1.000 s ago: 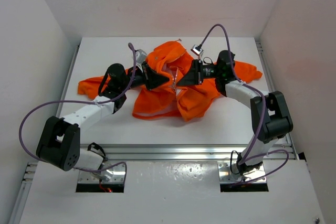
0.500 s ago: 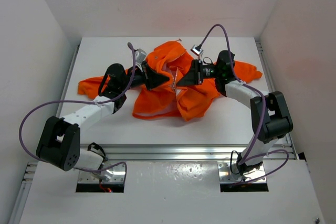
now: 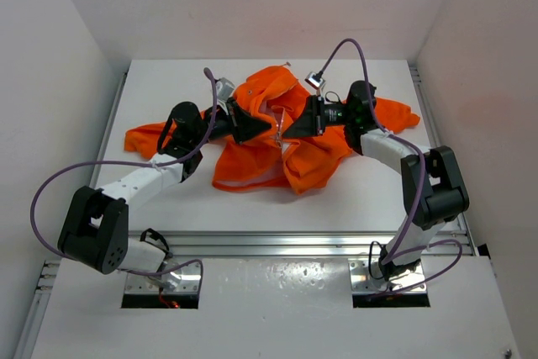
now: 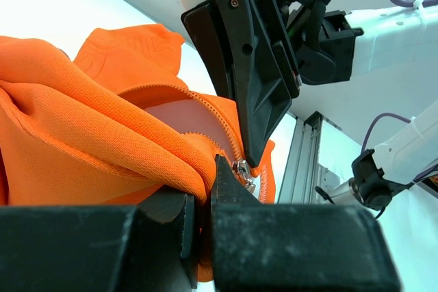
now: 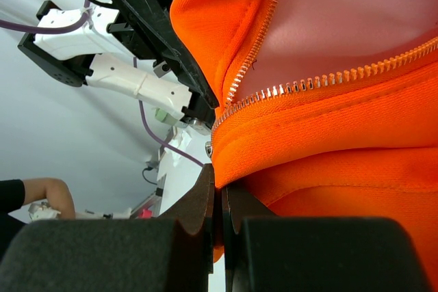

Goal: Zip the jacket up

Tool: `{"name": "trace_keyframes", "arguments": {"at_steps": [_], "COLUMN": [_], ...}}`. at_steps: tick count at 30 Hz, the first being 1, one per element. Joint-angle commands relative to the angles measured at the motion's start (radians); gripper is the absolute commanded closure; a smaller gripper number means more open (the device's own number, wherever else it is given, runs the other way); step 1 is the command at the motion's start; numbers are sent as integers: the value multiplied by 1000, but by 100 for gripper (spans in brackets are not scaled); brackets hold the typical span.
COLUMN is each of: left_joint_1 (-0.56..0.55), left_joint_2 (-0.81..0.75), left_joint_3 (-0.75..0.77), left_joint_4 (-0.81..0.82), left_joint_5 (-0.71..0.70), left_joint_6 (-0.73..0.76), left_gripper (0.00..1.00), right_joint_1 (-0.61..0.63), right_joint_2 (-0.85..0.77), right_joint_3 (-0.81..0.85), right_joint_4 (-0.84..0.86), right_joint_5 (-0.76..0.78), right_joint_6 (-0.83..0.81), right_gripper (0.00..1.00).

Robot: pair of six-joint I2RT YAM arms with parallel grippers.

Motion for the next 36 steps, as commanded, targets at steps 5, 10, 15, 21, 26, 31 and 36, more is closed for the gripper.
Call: {"name": "trace_keyframes", "arguments": {"at_steps": [5,10,15,21,26,31,36], "left_joint_1": [0,0,0,9,18,18,18], "left_joint_2": [4,4,4,-5,-14,-5,4], "left_joint_3": [32,32,32,14,13,13,23], "left_joint_4": [106,106,106,106,115,115,115], "left_joint_5": [2,2,11,20,9,9,9], "left_joint_6": [-21,-21,-21,-30,-30,-41,-41], "left_gripper": [100,100,100,100,100,100,100], "right_joint_1": [8,5,3,-11,-14,-12,-9], "right_joint_2": [-12,-9,-5,6,12,11,11], "right_joint_3": [5,7,13,24,33,32,36], "right_joint_4": [79,79,76,66,66,70,73], "right_joint_5": [-9,-6,-6,-1,-1,-3,-6], "right_joint_6": [4,4,6,9,12,10,13], "right_gripper": [100,100,100,100,100,100,100]}}
